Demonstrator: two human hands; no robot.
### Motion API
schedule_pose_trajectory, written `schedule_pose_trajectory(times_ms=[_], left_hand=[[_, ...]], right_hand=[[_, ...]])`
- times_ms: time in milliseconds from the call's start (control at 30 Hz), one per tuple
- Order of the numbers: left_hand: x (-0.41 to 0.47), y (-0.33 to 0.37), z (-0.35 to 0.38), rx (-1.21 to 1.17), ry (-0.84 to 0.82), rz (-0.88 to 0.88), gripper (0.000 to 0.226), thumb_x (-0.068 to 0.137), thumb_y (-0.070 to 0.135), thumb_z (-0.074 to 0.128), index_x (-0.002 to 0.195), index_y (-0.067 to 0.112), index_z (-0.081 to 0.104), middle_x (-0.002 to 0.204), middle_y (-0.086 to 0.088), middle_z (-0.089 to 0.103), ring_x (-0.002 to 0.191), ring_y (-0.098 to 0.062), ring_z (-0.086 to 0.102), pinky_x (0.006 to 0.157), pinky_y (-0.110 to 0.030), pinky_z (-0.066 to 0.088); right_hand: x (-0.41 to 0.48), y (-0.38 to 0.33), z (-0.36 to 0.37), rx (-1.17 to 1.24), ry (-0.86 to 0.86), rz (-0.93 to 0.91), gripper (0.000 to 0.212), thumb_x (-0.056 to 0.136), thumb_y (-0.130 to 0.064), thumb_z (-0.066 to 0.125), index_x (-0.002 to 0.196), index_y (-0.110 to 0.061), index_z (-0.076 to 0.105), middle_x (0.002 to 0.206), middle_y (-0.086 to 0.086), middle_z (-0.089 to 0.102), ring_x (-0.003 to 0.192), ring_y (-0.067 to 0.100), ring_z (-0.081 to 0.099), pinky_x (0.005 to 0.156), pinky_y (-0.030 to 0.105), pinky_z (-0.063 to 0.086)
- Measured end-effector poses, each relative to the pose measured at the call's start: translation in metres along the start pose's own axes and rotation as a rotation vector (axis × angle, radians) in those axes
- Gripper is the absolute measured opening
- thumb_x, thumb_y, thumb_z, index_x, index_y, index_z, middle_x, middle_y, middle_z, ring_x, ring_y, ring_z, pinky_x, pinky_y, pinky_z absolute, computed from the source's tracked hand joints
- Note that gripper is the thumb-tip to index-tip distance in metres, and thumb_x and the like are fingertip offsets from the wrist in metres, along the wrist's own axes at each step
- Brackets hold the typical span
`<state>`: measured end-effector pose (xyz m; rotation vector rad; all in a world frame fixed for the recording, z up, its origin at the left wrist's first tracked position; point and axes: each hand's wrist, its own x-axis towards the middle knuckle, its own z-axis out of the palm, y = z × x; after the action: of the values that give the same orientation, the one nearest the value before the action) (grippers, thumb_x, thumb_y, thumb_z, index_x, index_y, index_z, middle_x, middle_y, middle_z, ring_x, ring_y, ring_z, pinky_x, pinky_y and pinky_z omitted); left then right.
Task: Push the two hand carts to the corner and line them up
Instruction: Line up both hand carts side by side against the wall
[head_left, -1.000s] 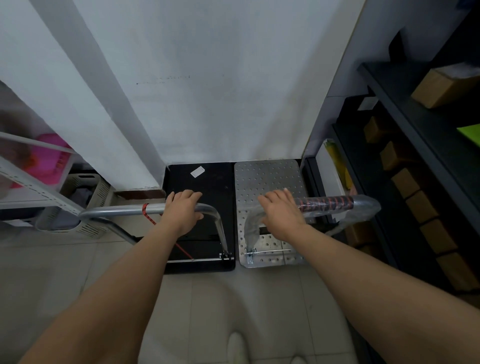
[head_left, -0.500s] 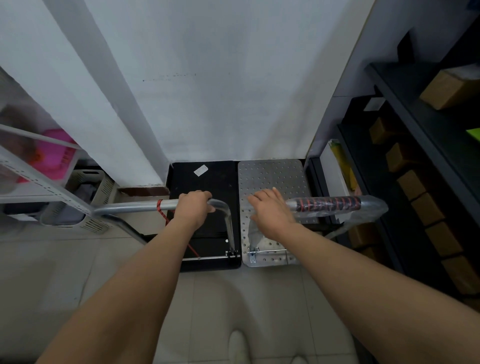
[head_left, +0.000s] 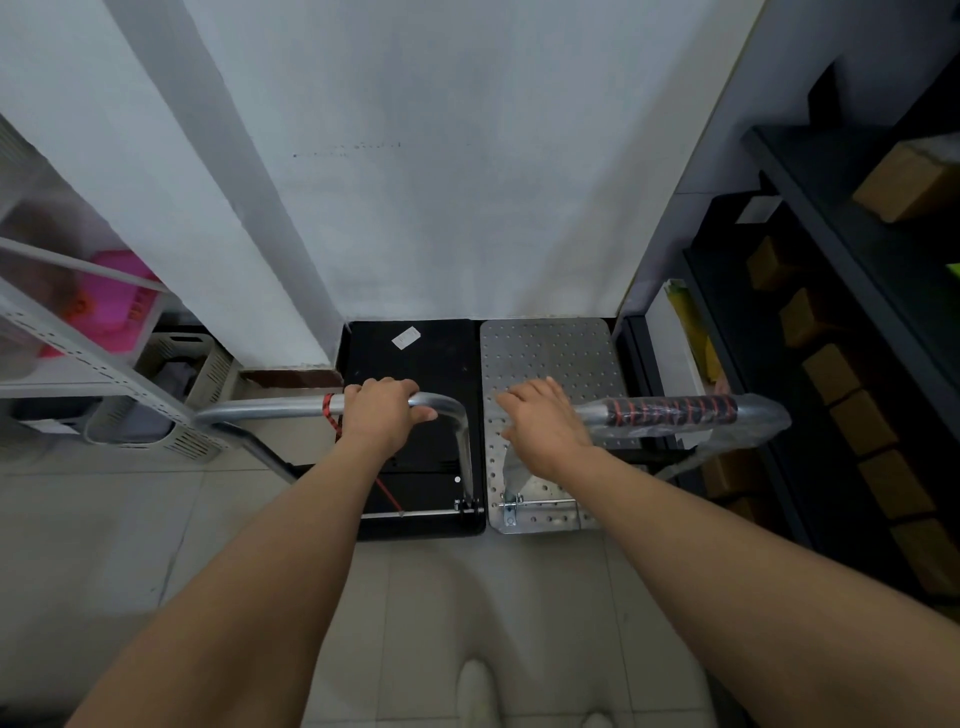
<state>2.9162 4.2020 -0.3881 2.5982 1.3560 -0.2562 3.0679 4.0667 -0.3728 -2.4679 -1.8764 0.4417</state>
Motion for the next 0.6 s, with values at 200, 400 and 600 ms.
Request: schedule_pose_trajectory(times_ms=[200,400,600], left_hand=[[0.000,0.004,0.001,0.002,-0.005,-0.002,0.042,0.091,0.056,0.049,0.118,0.025,0.057,0.110,-0.003,0.062,0.107,-0.024,0.053,0.093,-0.038,0.033],[-0.001,0.000,0.003,-0.003,0.001,-0.012,0.046,0.089,0.060,0.048,0.116,0.024,0.059,0.105,-0.002,0.062,0.103,-0.023,0.054,0.092,-0.037,0.033],[-0.001,-0.006,0.005,-0.043,-0.057,0.022,0.054,0.087,0.060,0.051,0.129,0.027,0.050,0.120,-0.002,0.057,0.117,-0.024,0.048,0.105,-0.041,0.026]], right_hand=[[-0.001,0.000,-0.003,0.026,-0.010,0.018,0.046,0.096,-0.025,0.052,0.140,-0.015,0.041,0.142,0.006,0.044,0.137,0.024,0.031,0.120,0.039,0.007],[0.000,-0.008,-0.007,0.045,-0.008,0.001,0.046,0.097,-0.028,0.051,0.140,-0.015,0.040,0.141,0.005,0.045,0.136,0.024,0.032,0.119,0.038,0.010],[0.000,-0.016,-0.008,0.052,-0.012,-0.006,0.044,0.097,-0.030,0.051,0.137,-0.015,0.043,0.139,0.006,0.047,0.133,0.024,0.034,0.116,0.037,0.016]])
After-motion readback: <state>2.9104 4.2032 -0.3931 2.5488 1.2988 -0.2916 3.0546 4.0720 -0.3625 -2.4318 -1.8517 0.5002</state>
